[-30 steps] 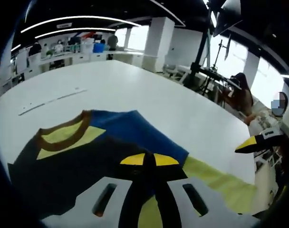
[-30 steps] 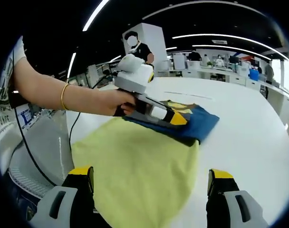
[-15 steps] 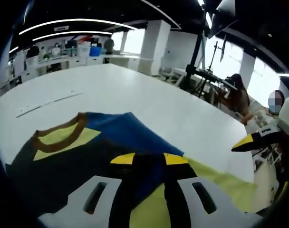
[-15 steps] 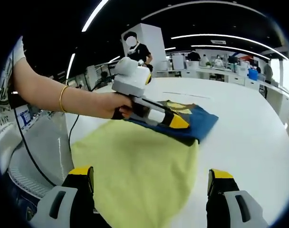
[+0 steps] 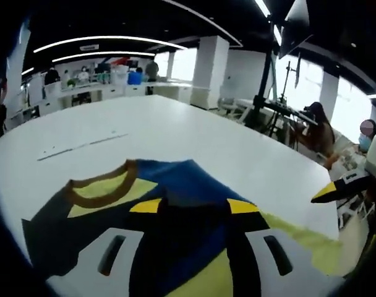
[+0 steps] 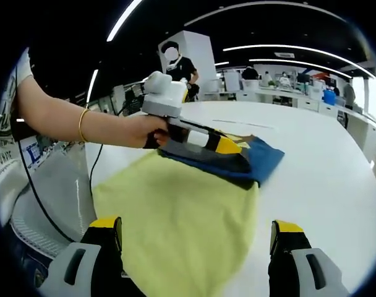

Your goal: Fold the garment on the visible template until the final outline fits inside the template.

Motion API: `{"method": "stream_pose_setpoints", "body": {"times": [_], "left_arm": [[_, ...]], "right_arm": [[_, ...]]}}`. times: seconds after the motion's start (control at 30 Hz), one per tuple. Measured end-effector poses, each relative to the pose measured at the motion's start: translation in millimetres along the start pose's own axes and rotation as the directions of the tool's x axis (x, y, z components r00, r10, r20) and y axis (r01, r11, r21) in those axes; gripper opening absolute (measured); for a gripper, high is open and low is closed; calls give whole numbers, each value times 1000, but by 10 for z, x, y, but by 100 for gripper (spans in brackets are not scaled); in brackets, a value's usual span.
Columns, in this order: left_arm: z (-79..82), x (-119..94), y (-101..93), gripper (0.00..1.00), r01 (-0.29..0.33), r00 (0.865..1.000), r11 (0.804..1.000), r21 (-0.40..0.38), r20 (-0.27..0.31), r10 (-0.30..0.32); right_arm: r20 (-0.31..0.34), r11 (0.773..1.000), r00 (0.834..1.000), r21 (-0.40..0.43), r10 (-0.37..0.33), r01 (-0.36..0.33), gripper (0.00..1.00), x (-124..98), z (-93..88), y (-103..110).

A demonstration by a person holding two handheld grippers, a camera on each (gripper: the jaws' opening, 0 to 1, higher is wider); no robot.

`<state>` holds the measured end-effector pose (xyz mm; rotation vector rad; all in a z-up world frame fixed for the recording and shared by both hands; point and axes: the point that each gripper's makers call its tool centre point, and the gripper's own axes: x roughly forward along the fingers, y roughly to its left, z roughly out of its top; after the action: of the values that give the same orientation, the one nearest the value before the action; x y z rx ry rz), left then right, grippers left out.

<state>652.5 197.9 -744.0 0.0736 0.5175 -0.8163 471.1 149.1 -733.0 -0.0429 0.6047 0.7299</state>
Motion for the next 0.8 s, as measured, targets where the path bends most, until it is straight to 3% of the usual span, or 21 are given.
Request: {"method": "stream_pose_setpoints", "body": {"times": [0.23, 0.67, 0.8], "left_arm": [[-120, 111, 27, 33, 19, 999, 999, -49, -38, -21], [-90, 264, 10, 29, 22, 999, 995, -93, -38, -26], [-62, 321, -18, 17, 31, 999, 995, -100, -38, -35]], "right_arm": [[2, 1000, 1000, 7, -6, 6, 99, -11, -10, -12], [-1, 1000, 1000, 18, -18, 18, 99, -31, -40, -46], [-3, 1000, 1000, 18, -18, 18, 99, -23, -49, -44]]}}
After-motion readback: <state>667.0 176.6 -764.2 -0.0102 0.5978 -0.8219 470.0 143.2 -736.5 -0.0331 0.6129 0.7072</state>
